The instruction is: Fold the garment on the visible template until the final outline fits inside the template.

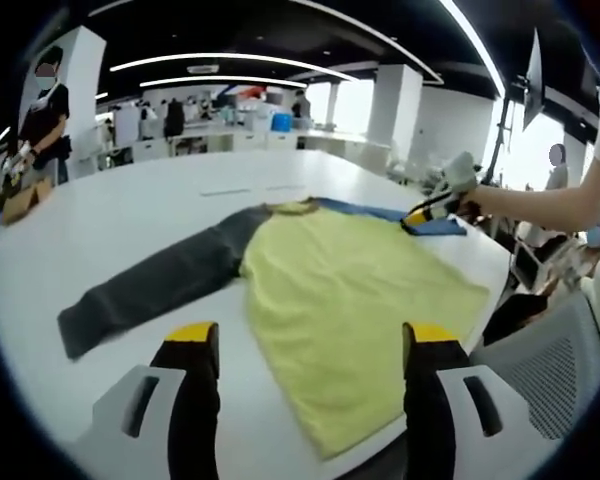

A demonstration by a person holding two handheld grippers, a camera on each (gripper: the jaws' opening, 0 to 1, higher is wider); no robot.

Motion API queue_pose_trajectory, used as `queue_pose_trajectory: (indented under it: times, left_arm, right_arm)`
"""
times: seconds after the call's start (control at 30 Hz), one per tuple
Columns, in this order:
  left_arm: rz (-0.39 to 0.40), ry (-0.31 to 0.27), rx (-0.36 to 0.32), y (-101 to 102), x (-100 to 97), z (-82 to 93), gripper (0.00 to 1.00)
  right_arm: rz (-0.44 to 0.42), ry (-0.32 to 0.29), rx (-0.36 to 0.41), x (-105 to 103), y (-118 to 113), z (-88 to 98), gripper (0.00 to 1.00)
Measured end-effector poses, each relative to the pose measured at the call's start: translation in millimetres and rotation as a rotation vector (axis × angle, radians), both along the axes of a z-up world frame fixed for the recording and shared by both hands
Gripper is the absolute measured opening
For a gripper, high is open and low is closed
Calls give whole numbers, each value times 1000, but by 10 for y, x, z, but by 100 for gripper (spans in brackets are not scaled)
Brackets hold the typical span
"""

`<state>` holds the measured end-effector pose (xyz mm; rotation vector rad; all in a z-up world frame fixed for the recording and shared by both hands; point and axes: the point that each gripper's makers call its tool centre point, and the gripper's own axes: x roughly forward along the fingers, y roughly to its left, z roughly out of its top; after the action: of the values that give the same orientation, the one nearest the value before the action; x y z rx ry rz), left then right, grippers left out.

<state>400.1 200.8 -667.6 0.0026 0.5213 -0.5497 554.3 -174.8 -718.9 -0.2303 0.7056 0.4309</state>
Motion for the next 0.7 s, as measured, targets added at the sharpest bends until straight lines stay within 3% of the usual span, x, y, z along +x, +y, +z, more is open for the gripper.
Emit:
queue_pose_trajectory:
  times: [0.37,0.7]
  left_arm:
    - [2,-10,-14,-17,24,29,78]
    - [-2,-10,-21,-50,26,19,81]
  right_arm:
    - [-110,-11,20,-106,-365,64,57]
    - [-259,1,35,-311,-872,10,74]
